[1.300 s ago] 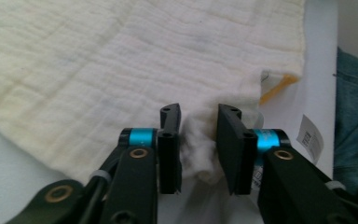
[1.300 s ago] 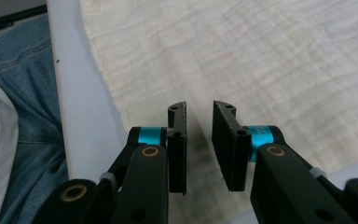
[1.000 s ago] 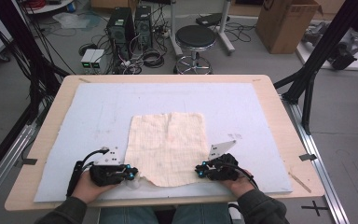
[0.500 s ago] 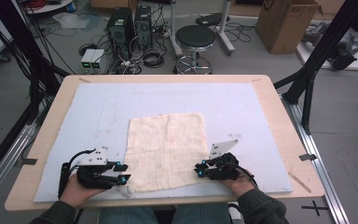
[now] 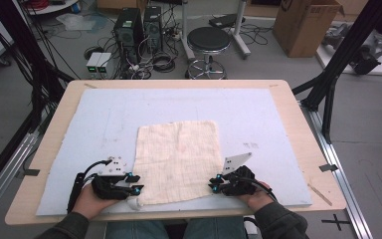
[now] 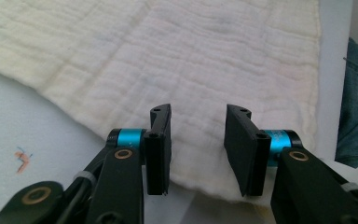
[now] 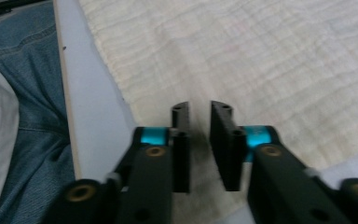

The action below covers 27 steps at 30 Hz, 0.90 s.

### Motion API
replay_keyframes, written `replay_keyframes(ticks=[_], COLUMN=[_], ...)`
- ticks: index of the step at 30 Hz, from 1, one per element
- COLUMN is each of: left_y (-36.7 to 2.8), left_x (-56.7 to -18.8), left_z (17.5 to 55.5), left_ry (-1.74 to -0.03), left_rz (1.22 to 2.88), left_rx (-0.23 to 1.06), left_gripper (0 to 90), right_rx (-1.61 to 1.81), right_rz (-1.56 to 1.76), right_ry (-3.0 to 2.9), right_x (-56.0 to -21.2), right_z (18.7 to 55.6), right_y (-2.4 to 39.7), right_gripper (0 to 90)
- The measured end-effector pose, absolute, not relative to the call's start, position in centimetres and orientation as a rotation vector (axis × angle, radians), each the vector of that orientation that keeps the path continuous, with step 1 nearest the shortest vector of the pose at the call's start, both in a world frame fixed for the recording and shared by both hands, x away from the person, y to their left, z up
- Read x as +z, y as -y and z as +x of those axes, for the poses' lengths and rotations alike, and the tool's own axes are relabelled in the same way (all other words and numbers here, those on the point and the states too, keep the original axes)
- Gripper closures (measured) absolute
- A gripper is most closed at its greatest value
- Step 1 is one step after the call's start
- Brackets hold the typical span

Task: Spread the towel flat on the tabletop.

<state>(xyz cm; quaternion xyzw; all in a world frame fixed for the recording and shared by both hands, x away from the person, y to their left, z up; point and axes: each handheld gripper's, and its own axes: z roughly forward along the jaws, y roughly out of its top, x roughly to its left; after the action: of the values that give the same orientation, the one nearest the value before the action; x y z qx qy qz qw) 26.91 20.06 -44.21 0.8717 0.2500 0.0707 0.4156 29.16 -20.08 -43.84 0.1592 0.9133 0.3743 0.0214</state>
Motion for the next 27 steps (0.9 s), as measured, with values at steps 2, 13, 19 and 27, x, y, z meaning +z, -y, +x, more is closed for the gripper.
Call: replay_keyframes(ticks=[2, 13, 19, 27], left_y=[-20.1, -20.4, -20.3, -20.4], left_x=[-44.2, -44.2, -44.2, -44.1], left_z=[26.9, 26.8, 26.7, 26.6], left_ry=[-0.622, -0.62, -0.622, -0.624], left_rz=[2.192, 2.191, 2.188, 2.174], left_rx=[0.182, 0.189, 0.198, 0.197], left_gripper=[61.6, 59.8, 59.3, 58.8], right_rx=[1.153, 1.246, 1.191, 1.262], right_rz=[0.478, 0.464, 0.452, 0.452], right_ry=[-2.836, -2.867, -2.876, -2.891], right_x=[-43.8, -43.4, -43.8, -43.5], right_z=[29.1, 28.2, 28.0, 27.8], right_y=[19.9, 20.9, 20.8, 20.7], right_gripper=[88.5, 83.2, 78.3, 80.8])
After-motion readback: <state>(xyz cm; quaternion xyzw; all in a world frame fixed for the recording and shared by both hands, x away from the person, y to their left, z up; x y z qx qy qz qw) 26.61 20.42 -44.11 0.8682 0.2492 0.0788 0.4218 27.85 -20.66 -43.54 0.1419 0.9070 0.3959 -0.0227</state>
